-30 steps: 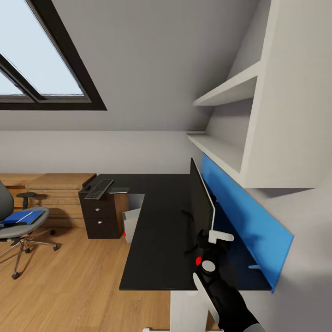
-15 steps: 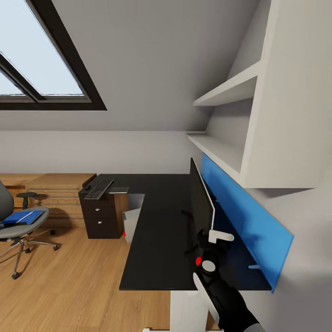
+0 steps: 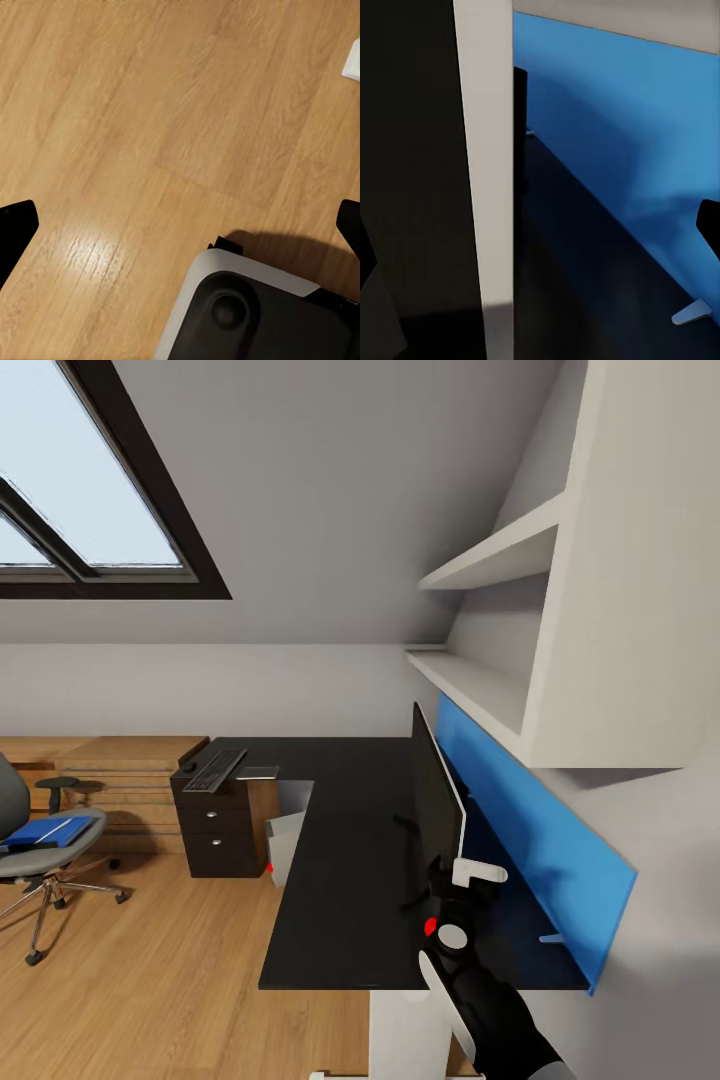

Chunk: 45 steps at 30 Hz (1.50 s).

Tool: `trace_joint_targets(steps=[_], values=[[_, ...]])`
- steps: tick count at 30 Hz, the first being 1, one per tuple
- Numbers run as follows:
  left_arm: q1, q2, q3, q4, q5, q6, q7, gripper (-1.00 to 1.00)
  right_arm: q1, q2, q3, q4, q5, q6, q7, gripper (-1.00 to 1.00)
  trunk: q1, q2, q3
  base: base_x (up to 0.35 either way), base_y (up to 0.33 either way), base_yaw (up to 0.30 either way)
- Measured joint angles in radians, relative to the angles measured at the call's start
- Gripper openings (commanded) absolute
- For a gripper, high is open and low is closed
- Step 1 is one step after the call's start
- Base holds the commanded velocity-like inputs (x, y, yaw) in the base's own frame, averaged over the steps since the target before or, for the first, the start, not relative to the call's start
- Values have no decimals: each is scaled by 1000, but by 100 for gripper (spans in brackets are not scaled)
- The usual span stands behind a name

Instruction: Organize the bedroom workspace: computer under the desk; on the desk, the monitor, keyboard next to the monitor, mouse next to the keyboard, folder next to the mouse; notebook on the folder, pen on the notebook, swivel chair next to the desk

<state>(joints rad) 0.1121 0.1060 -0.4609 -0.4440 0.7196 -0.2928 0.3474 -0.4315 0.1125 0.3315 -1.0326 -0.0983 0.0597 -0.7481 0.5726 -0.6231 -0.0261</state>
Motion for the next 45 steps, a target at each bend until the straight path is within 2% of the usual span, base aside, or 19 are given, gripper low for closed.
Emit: trace_joint_targets(steps=[18,45], values=[[0,2,0,0,2,0,-1,100,0,0,1,0,2,0,0,100,0,0,0,-23,-25,0],[0,2,0,0,1,0,0,100,1,3,9,3,-1,2,4,100,1,0,0,-321,24,0]])
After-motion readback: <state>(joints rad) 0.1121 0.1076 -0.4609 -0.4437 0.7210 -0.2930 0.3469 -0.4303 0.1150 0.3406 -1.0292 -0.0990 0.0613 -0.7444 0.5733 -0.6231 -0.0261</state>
